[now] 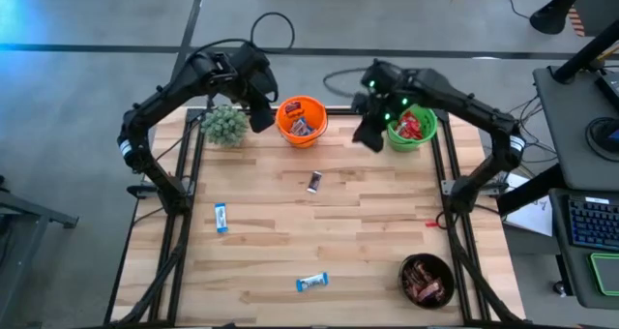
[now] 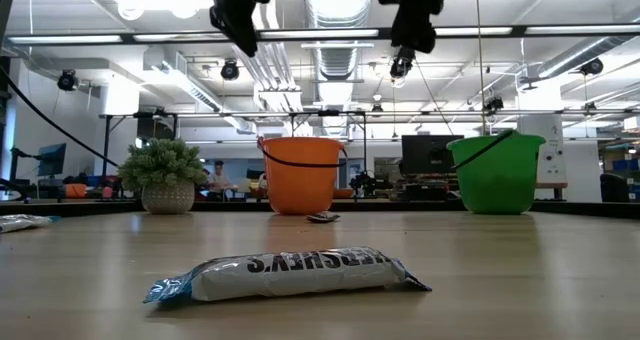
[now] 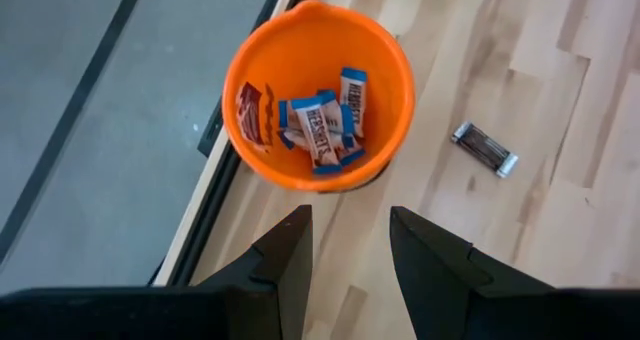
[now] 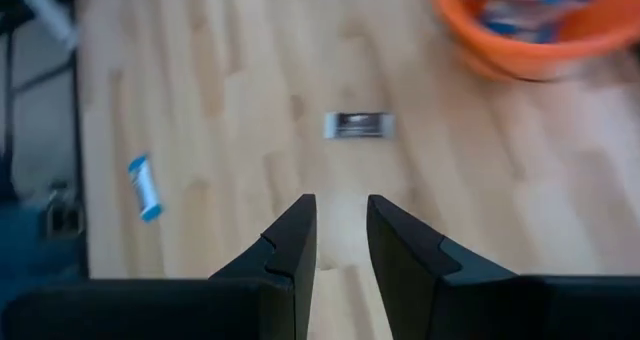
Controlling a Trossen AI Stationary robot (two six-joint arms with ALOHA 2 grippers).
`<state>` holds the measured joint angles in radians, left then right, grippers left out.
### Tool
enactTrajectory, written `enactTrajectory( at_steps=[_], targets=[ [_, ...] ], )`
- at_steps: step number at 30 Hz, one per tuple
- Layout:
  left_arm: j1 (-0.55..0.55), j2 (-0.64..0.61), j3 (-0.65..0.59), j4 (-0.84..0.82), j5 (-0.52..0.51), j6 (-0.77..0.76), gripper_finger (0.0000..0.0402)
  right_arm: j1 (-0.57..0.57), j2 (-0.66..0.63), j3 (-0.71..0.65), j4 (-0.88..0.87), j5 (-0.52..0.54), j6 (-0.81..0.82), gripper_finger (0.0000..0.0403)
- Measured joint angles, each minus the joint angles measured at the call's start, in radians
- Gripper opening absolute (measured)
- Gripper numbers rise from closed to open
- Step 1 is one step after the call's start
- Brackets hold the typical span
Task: Sort candy
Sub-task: Put the white chocolate into the orange bucket
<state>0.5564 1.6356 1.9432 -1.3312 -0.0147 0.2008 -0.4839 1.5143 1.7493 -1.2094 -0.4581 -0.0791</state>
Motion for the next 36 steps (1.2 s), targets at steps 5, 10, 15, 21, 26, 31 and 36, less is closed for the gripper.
enactTrajectory(
  at_steps=[5, 10, 15, 21, 26, 31, 36],
  targets=[
    [0.000, 0.000, 0.076, -0.084, 0.001, 0.000, 0.0118, 0.126, 0.000, 0.000, 0.021, 0.002, -0.023, 0.0085],
    [0.000, 0.000, 0.170, -0.151, 0.001, 0.000, 0.0118, 0.214, 0.013, 0.000, 0.071, 0.007, 0.024, 0.0116],
    [0.000, 0.000, 0.272, -0.219, 0.001, 0.000, 0.0118, 0.284, 0.055, 0.000, 0.093, 0.042, 0.067, 0.0160],
    [0.000, -0.007, 0.366, -0.240, 0.000, 0.005, 0.0118, 0.389, 0.143, 0.000, 0.129, 0.041, 0.145, 0.0186],
    [0.000, -0.027, 0.393, -0.240, 0.000, 0.031, 0.0118, 0.469, 0.205, 0.000, 0.156, 0.040, 0.176, 0.0183],
    [0.000, -0.035, 0.394, -0.240, 0.000, 0.067, 0.0118, 0.532, 0.262, 0.000, 0.216, 0.041, 0.197, 0.0180],
    [0.000, -0.033, 0.392, -0.240, 0.000, 0.088, 0.0118, 0.572, 0.318, 0.000, 0.281, 0.044, 0.224, 0.0180]
  ],
)
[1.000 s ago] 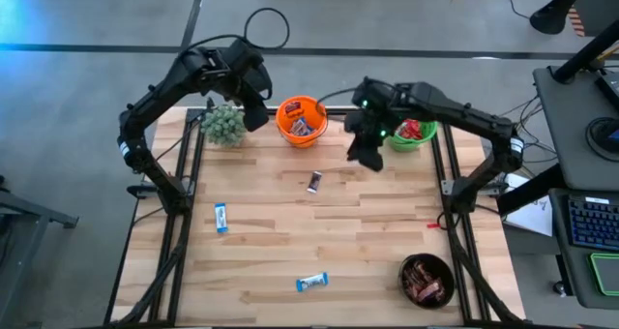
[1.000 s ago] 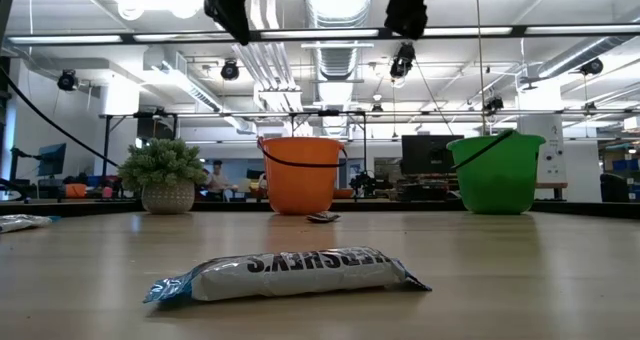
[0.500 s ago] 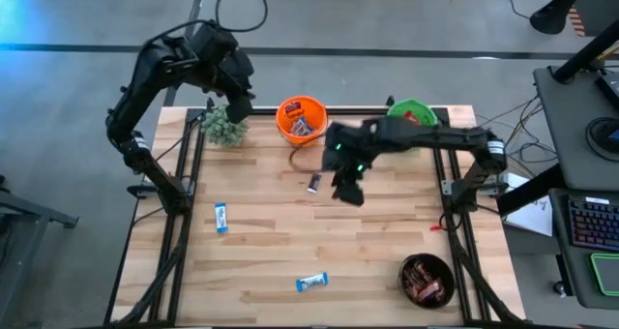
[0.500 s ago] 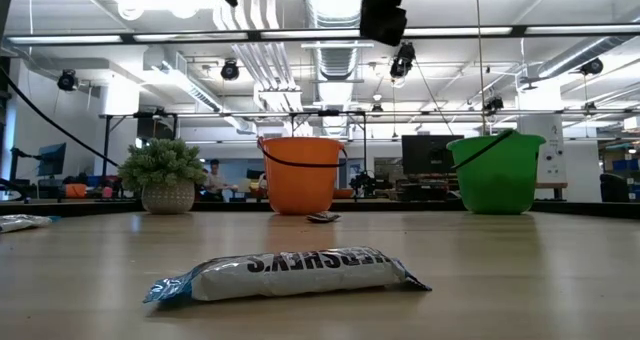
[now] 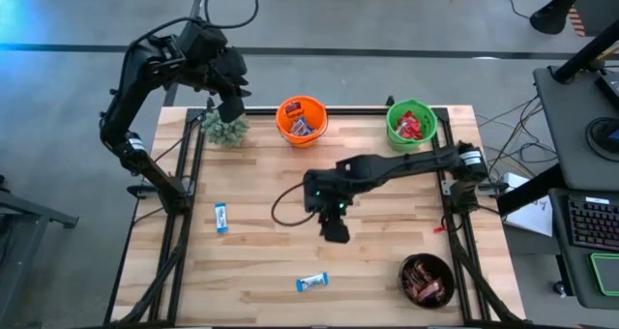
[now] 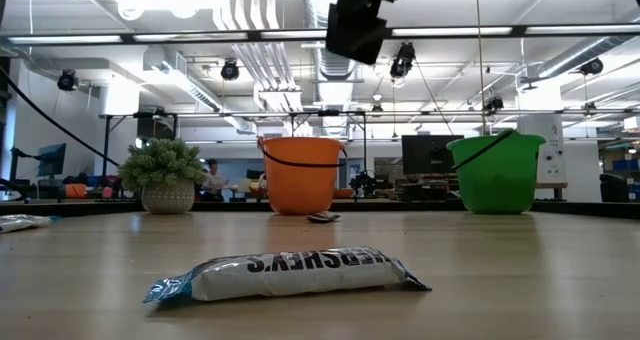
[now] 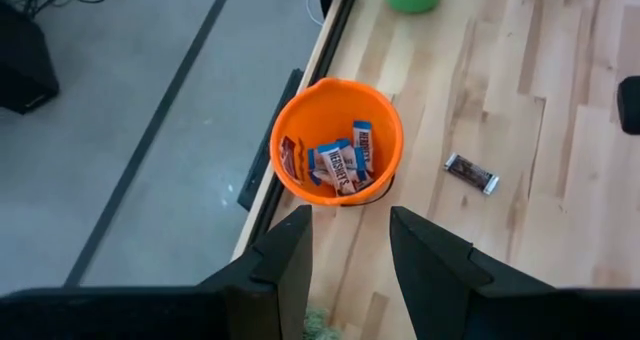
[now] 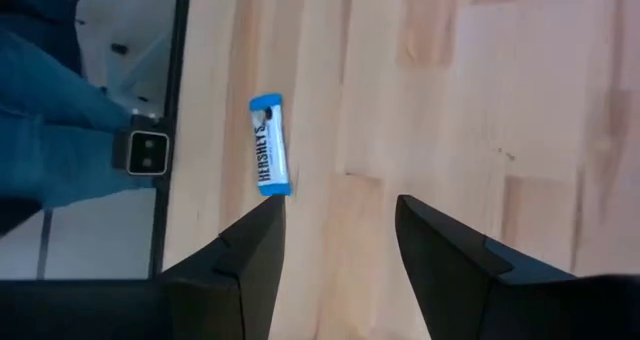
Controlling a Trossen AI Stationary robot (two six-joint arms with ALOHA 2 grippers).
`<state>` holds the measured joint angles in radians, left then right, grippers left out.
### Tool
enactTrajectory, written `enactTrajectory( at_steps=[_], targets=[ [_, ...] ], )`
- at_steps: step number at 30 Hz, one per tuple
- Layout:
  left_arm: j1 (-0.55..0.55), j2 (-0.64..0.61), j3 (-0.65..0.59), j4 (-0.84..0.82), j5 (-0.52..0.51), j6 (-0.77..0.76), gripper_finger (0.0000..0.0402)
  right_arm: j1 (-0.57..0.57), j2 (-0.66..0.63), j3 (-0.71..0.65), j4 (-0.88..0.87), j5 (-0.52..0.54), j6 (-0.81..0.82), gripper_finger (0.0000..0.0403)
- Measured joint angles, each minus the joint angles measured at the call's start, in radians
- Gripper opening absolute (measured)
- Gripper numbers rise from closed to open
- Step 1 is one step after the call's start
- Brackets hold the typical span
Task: Sort candy
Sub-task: Put the white chocolate into the orange bucket
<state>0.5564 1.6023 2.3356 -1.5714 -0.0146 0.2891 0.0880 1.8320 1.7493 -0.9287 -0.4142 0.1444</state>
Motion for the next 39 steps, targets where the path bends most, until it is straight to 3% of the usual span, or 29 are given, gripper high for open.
enactTrajectory(
  at_steps=[12, 21, 29, 39],
  targets=[
    [0.000, 0.000, -0.001, 0.000, 0.000, 0.017, 0.0118, 0.078, 0.142, 0.000, 0.036, 0.148, 0.112, 0.0180],
    [0.000, 0.000, -0.001, 0.000, 0.000, 0.014, 0.0118, 0.159, 0.184, 0.001, 0.063, 0.340, 0.207, 0.0178],
    [0.000, 0.000, -0.002, 0.000, 0.000, 0.009, 0.0118, 0.216, 0.183, 0.002, 0.098, 0.365, 0.315, 0.0176],
    [0.000, 0.000, -0.002, 0.000, 0.000, -0.013, 0.0118, 0.279, 0.196, 0.000, 0.134, 0.399, 0.320, 0.0174]
  ],
)
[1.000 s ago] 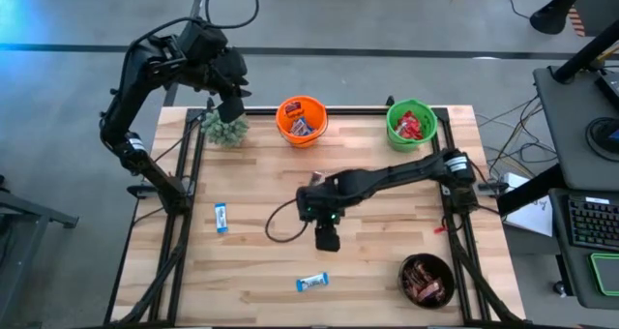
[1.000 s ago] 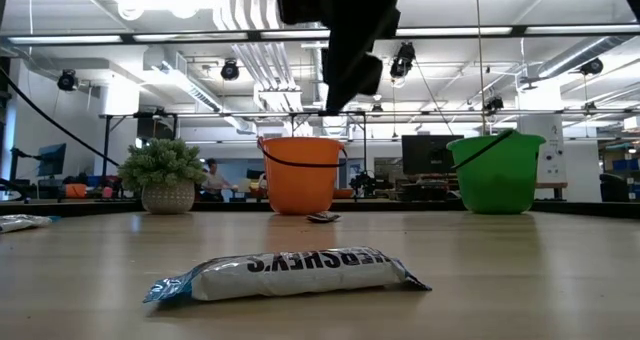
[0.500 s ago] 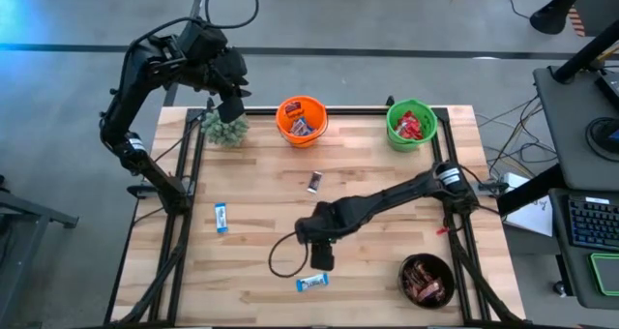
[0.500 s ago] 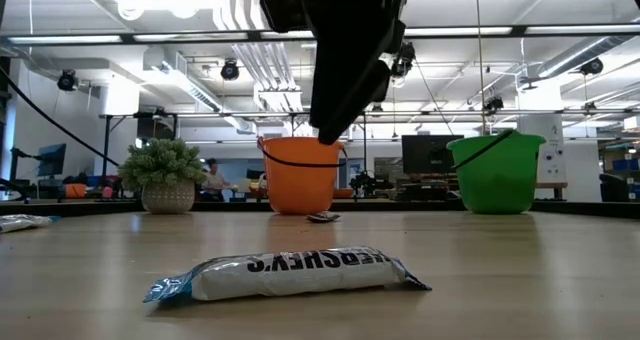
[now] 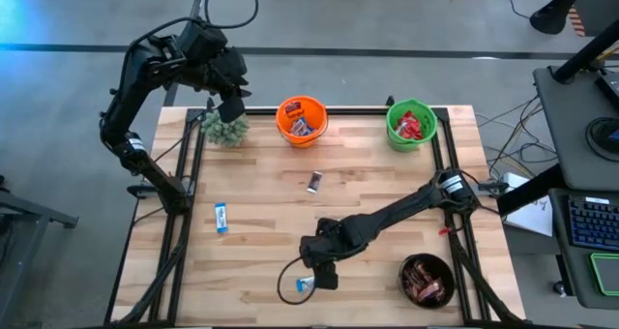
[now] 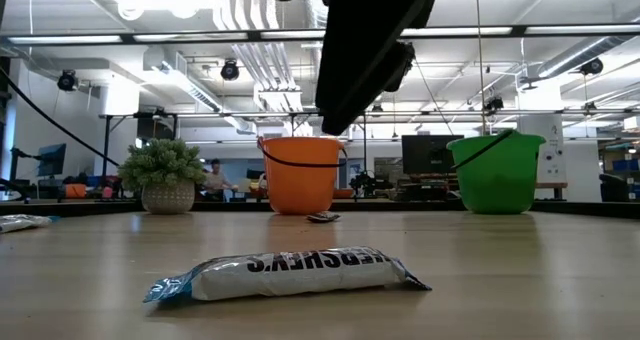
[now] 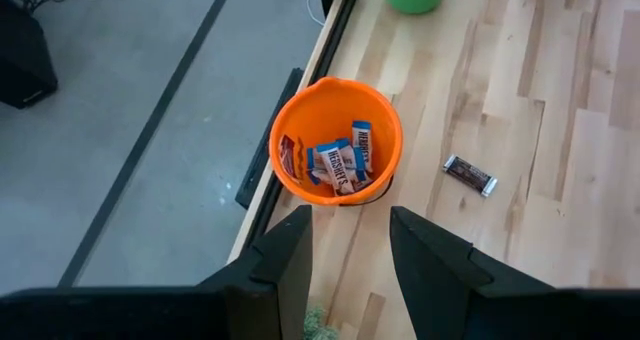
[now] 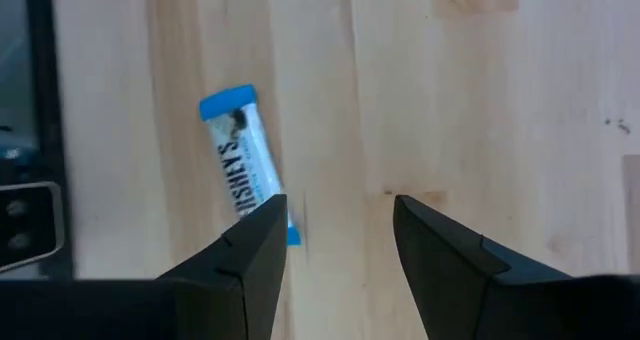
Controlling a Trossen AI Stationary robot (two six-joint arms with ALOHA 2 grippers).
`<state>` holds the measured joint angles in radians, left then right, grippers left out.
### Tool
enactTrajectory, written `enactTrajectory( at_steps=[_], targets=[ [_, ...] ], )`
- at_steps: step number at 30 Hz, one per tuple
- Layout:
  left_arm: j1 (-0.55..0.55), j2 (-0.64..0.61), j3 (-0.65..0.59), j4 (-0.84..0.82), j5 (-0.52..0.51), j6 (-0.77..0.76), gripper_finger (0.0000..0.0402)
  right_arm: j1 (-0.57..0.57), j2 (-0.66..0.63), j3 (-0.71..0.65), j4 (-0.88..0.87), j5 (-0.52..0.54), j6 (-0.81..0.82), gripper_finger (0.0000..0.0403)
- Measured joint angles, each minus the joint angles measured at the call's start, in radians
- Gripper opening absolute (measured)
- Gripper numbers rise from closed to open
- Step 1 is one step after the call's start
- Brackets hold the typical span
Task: Sort candy
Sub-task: Put the white chocolate into the orange bucket
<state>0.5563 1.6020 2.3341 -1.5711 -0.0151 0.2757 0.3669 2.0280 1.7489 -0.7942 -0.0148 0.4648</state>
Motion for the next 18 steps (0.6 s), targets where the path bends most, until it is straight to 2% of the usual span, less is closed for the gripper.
enactTrajectory(
  at_steps=[8, 18],
  targets=[
    [0.000, 0.000, 0.000, 0.000, 0.000, -0.008, 0.0118, 0.026, 0.088, 0.010, 0.033, 0.007, 0.010, 0.0174],
    [0.000, 0.000, 0.000, 0.000, -0.001, -0.003, 0.0118, 0.065, 0.127, 0.030, 0.082, -0.031, 0.030, 0.0173]
  ],
)
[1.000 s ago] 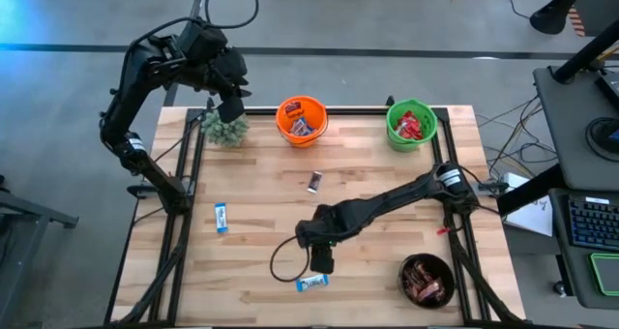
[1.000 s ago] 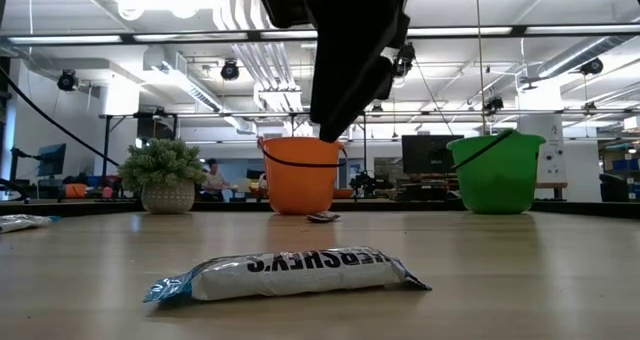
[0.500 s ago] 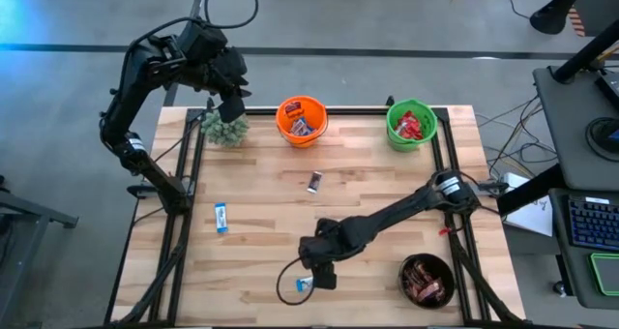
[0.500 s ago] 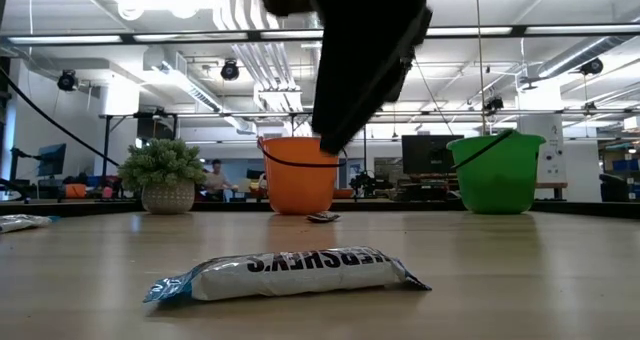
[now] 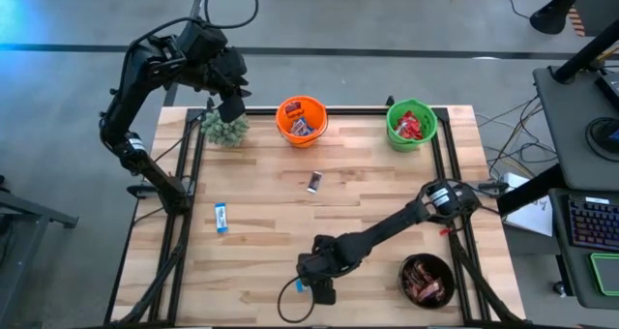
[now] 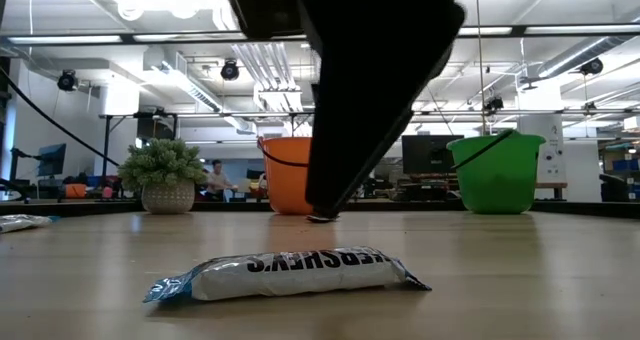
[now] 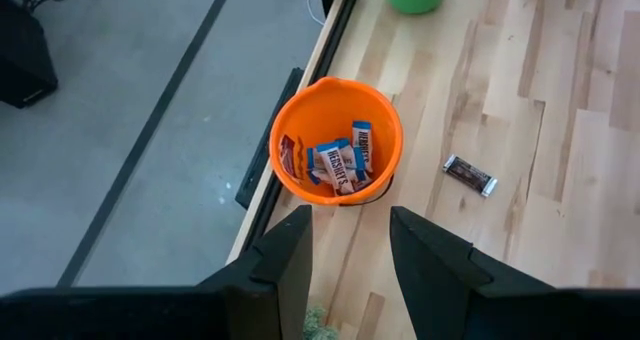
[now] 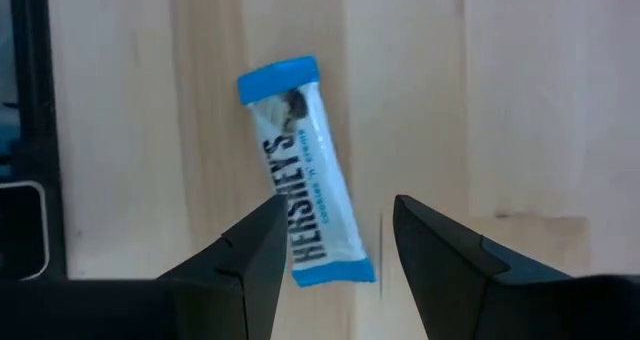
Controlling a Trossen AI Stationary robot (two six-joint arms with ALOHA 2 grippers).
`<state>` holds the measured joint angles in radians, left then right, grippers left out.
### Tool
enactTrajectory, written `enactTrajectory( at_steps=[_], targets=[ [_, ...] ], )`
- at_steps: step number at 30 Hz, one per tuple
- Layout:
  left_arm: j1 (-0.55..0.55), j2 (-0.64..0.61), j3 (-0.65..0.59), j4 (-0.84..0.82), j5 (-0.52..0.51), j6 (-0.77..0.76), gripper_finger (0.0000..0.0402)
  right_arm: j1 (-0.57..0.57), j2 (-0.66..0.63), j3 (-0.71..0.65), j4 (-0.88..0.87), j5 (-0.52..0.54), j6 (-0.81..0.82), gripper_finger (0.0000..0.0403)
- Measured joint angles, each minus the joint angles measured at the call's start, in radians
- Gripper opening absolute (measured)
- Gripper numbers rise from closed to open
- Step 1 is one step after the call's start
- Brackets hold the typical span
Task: Sort candy
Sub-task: Put the white chocolate into the orange bucket
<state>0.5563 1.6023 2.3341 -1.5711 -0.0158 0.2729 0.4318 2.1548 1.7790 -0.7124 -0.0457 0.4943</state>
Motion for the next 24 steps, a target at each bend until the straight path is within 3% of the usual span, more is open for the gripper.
enactTrajectory(
  at_steps=[24],
  targets=[
    [0.000, 0.000, 0.000, 0.000, 0.000, -0.020, 0.0118, 0.027, 0.062, -0.019, 0.035, -0.016, 0.007, 0.0172]
  ],
)
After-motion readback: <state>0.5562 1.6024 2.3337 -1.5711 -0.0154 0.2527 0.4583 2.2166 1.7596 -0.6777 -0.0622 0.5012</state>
